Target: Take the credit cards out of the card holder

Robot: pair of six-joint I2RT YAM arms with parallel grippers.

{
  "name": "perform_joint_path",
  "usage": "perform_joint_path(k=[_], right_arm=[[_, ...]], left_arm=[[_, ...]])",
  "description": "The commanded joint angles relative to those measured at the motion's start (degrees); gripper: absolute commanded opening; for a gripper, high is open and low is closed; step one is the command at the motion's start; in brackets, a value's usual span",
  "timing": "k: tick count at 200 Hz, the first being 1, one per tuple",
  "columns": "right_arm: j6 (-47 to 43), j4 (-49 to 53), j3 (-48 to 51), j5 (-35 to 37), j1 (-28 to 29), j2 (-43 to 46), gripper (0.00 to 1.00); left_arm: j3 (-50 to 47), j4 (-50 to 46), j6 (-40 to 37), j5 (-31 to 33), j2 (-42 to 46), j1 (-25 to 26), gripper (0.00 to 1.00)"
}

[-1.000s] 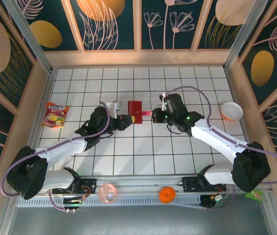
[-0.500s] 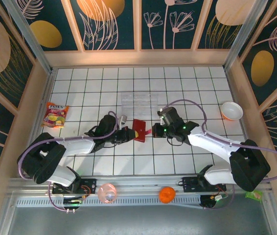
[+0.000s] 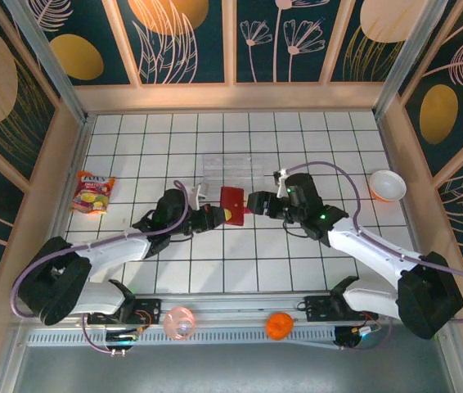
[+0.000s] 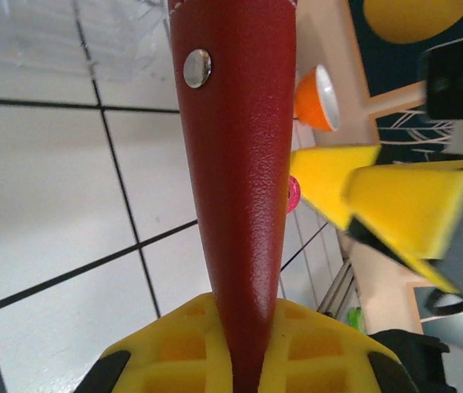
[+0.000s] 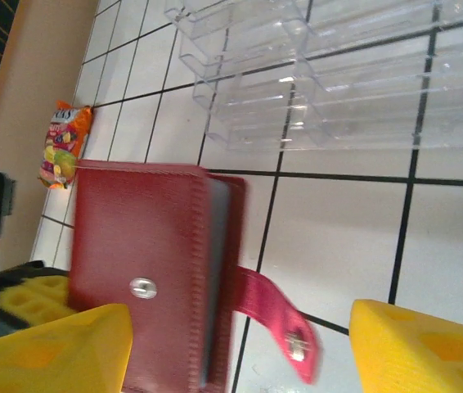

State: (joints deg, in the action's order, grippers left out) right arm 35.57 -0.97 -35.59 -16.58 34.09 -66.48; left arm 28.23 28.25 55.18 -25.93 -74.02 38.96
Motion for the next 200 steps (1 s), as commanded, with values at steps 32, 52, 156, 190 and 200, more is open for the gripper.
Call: perform_joint_path(k=[32, 52, 156, 190, 200], right_arm=[[3.3, -7.95, 2.28, -8.21, -1.65, 1.11, 0.65], [3.54, -8.57, 2.19, -8.69, -1.65, 0.34, 0.62], [3.44, -9.36, 0.35, -8.02, -1.71, -3.41, 0.15], [3.42, -5.79, 1.0, -5.49, -1.74, -2.19, 0.0], [3.5, -4.17, 1.42, -4.45, -1.55, -1.98, 0.0]], left_arm=[[-1.8, 5.53, -0.24, 1.69, 3.51, 0.06, 0.0], [-2.28, 7.71, 0.51, 1.05, 3.66, 0.06, 0.0], [-1.95, 8.99, 0.81, -1.62, 3.71, 0.06, 0.0], [-1.47, 7.52, 2.01, -1.45, -0.03, 0.03, 0.0], [-0.73, 5.77, 2.29, -1.54, -1.75, 0.0, 0.0]])
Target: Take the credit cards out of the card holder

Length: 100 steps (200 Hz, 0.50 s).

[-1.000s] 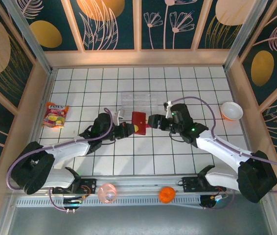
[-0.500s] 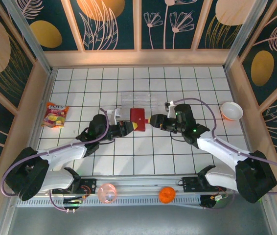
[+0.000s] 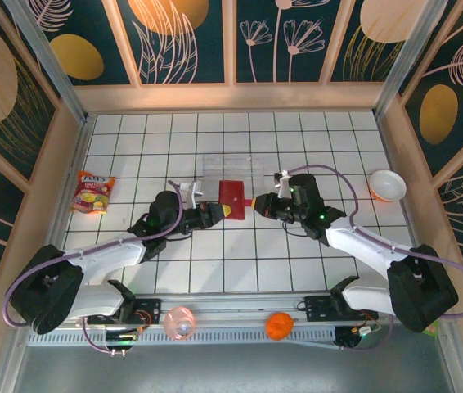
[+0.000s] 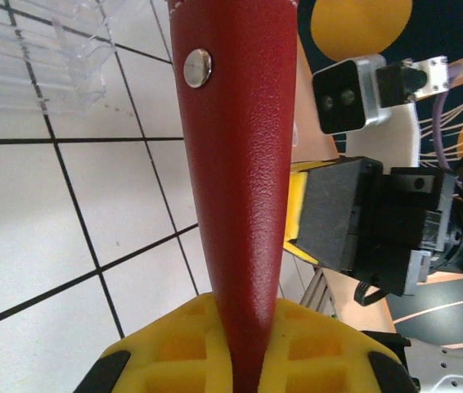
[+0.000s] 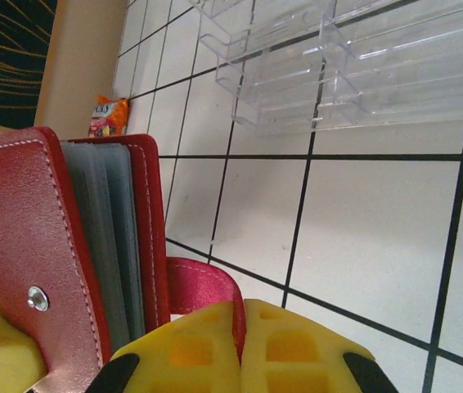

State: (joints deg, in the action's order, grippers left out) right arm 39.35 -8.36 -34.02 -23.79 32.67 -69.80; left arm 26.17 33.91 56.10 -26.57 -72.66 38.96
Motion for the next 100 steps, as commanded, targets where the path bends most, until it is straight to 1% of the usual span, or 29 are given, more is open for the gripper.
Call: perform_joint_path(k=[1, 11, 24, 30, 48, 58, 73, 86, 100], right_arm=[[-0.26, 3.37, -0.12, 2.86, -0.05, 1.34, 0.0], [-0.35, 5.41, 0.29, 4.28, 0.44, 1.87, 0.0], [-0.51, 7.89, 0.64, 6.03, 1.1, 2.17, 0.0], [-0.51, 8.76, 0.9, 6.63, 1.52, 2.36, 0.0], [-0.85, 11.7, 1.46, 9.0, 2.63, 2.74, 0.0], [-1.03, 13.15, 1.57, 10.37, 3.44, 2.76, 0.0], [-1.08, 14.48, 1.8, 12.01, 4.69, 2.54, 0.0], [-0.87, 15.17, 1.96, 13.21, 5.46, 1.97, 0.0], [-0.62, 15.37, 2.33, 14.06, 6.24, 1.11, 0.0]], left_arm=[[1.46, -0.07, 1.38, -0.92, -3.28, -0.01, 0.0], [2.4, -2.48, 1.51, -0.95, -5.62, 0.06, 0.02], [4.22, -6.78, 1.28, -1.42, -8.75, 0.04, 0.09], [5.05, -8.35, 1.21, -2.05, -10.49, 0.01, 0.14], [5.86, -9.77, 1.86, -4.27, -15.05, 0.02, 0.21], [6.56, -11.43, 1.48, -4.76, -17.05, 0.06, 0.31], [7.55, -14.62, 0.57, -4.94, -18.86, 0.06, 0.41], [7.65, -16.19, 0.36, -4.82, -19.6, 0.02, 0.46], [7.3, -17.07, 0.33, -4.68, -20.3, 0.06, 0.48]])
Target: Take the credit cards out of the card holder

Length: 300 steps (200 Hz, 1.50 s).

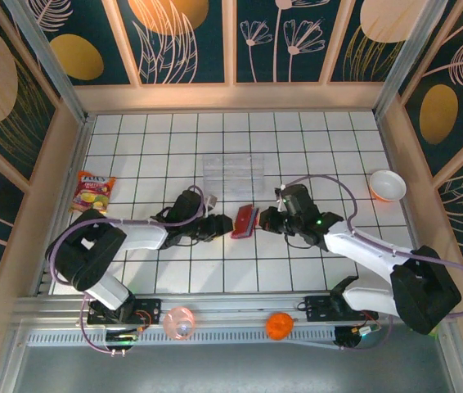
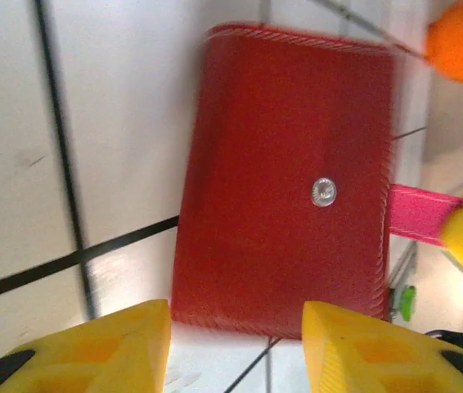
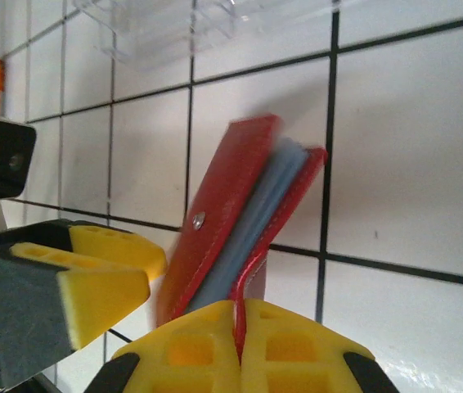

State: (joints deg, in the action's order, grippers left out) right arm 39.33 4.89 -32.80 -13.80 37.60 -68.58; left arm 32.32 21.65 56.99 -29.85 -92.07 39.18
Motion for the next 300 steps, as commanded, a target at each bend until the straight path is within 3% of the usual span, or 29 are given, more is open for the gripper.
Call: perform_joint_path(k=[1, 35, 108, 143, 188, 228, 262, 275, 300], right_arm=[[-0.63, 2.09, 1.13, 4.15, 1.36, -0.18, 0.0], [-2.14, 2.37, 0.0, 5.04, 2.29, -1.56, 0.0], [-8.59, 4.49, -13.88, 2.29, 8.03, -8.72, 0.0], [-6.58, 5.11, -11.89, 5.05, 8.04, -8.39, 0.0], [-3.63, 8.3, -5.4, 9.14, 3.71, -6.61, 0.0], [-3.36, 10.48, -3.68, 14.98, 2.03, -11.62, 0.0], [-3.38, 11.09, -5.08, 20.42, 1.87, -16.32, 0.0], [-3.3, 10.82, -5.26, 20.66, 1.86, -16.93, 0.09], [-3.3, 10.48, -5.09, 19.97, 1.84, -14.31, 0.37]], left_arm=[[1.12, -4.79, -0.57, -1.42, -0.95, -0.2, 0.48], [-0.02, -3.35, -0.3, -0.14, 1.75, -0.22, 0.52], [0.21, -9.48, -7.12, 12.39, 15.12, -0.4, 0.69], [-1.28, -9.08, -7.45, 13.36, 15.6, -0.36, 0.7], [-0.29, -9.86, -9.78, 15.43, 14.77, -0.34, 0.7], [0.98, -8.52, -11.01, 16.1, 11.05, -0.39, 0.7], [2.31, -8.41, -11.96, 16.28, 7.18, -0.4, 0.63], [2.5, -8.14, -11.77, 15.96, 6.09, -0.34, 0.62], [2.45, -8.23, -11.34, 16.2, 5.49, -0.39, 0.57]])
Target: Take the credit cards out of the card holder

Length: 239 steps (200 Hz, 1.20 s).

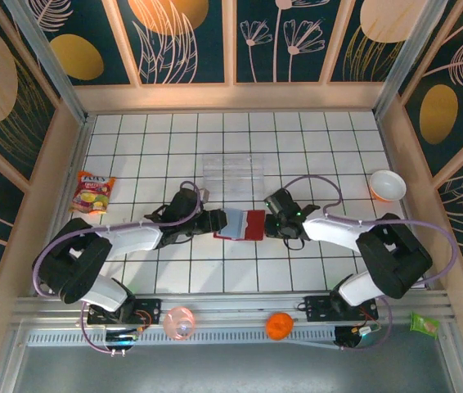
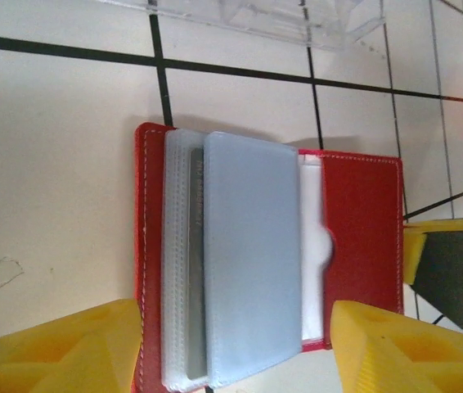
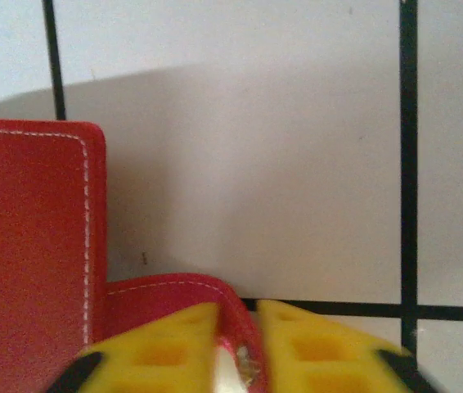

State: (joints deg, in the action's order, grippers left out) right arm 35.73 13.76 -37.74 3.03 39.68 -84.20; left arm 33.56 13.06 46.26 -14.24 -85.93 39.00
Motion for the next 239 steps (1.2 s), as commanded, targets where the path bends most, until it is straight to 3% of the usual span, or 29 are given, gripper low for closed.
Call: perform_joint_path(k=[1, 46, 75, 107, 120, 156, 239], right_arm=[[0.31, 1.66, -0.15, 3.13, -0.23, 1.49, 0.38], [0.33, 8.71, -1.61, 4.23, -0.97, 10.31, 0.57], [-0.4, 14.47, -4.09, 5.55, -2.02, 17.05, 0.6], [-4.26, 10.72, -8.4, -3.06, -1.66, 17.47, 0.45], [-5.23, 6.18, -9.47, -7.69, -0.31, 14.85, 0.36], [-6.09, -3.14, -11.92, -15.57, 1.5, 3.15, 0.24], [-3.37, -8.28, -1.85, -13.22, -1.53, -4.89, 0.13]], left_arm=[[1.18, 0.37, -0.63, 0.56, -0.69, -0.19, 0.57], [1.33, 0.7, -0.52, -0.17, 0.04, -0.22, 0.57], [1.51, -0.05, -0.94, 0.32, 0.7, -0.19, 0.58], [1.68, -0.16, -1.13, 0.97, 0.35, -0.22, 0.59], [1.77, -0.05, -1.13, 1.02, 0.15, -0.29, 0.59], [1.32, 0.28, -1.11, 0.53, 0.8, -1.0, 0.58], [0.42, 2.99, -2.05, -0.34, -2.79, -2.79, 0.58]])
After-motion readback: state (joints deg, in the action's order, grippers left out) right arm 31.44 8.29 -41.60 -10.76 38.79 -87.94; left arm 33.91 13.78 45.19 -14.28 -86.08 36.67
